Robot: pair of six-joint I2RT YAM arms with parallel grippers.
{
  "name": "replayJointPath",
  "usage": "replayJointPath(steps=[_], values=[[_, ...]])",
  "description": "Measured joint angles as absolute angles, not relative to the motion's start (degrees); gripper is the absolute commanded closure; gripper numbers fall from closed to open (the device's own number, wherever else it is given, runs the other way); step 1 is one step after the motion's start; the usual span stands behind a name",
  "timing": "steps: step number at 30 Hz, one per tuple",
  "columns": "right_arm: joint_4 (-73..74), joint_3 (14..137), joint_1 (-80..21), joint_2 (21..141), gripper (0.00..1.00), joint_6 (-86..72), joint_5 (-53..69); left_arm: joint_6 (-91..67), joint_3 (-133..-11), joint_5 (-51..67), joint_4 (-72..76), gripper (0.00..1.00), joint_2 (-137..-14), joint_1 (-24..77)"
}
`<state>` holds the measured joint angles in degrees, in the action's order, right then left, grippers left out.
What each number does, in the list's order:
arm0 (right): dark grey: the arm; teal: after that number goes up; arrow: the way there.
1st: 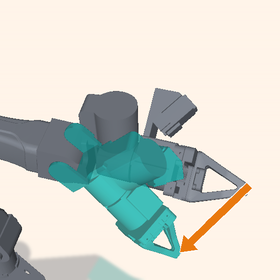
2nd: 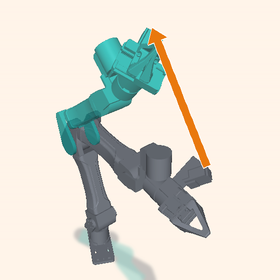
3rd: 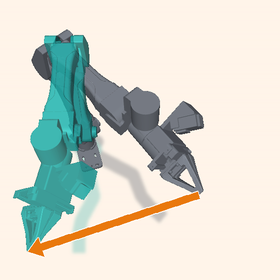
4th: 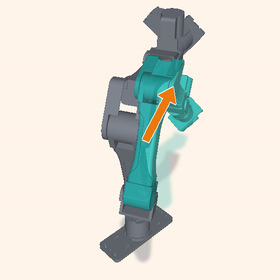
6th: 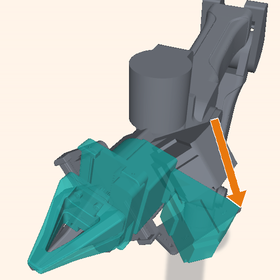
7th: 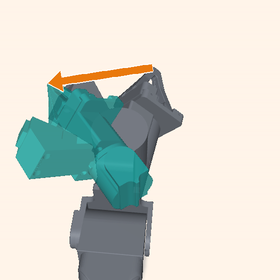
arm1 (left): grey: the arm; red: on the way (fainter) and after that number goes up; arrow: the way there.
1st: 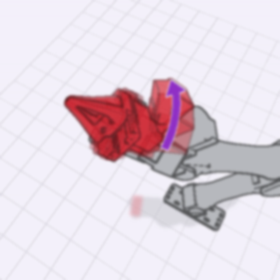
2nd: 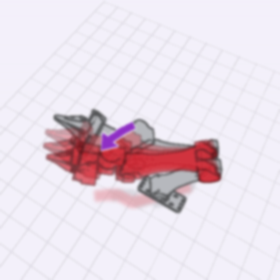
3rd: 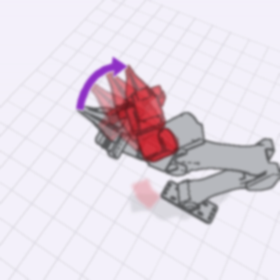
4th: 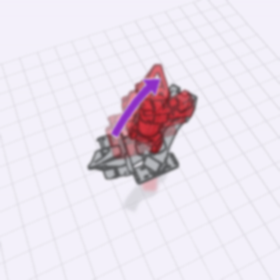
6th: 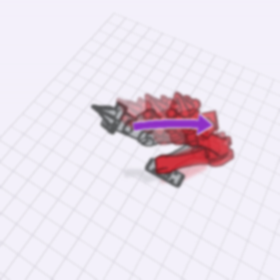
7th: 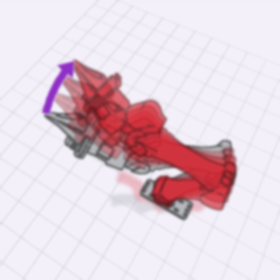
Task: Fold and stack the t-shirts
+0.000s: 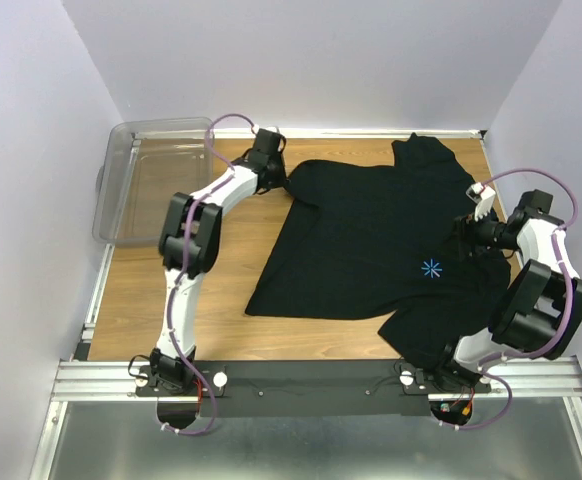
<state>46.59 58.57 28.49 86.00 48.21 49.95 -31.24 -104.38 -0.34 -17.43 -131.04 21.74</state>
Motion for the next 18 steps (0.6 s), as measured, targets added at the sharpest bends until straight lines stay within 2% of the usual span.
replayJointPath(steps=[4,9,18], values=[[44.5,61.1,27.7,88.7,0.19,44.1,49.2,-27.1,-97.1,-0.9,-14.8,1.00,-119.1,20.9],[34.0,66.3,25.0,95.8,0.23,30.2,43.2,-23.9,-92.2,-0.8,-8.9,1.00,-107.6,18.5],[23.3,78.7,19.7,114.7,0.27,17.1,31.0,-21.5,-85.4,1.4,-8.5,1.00,-106.6,15.8]])
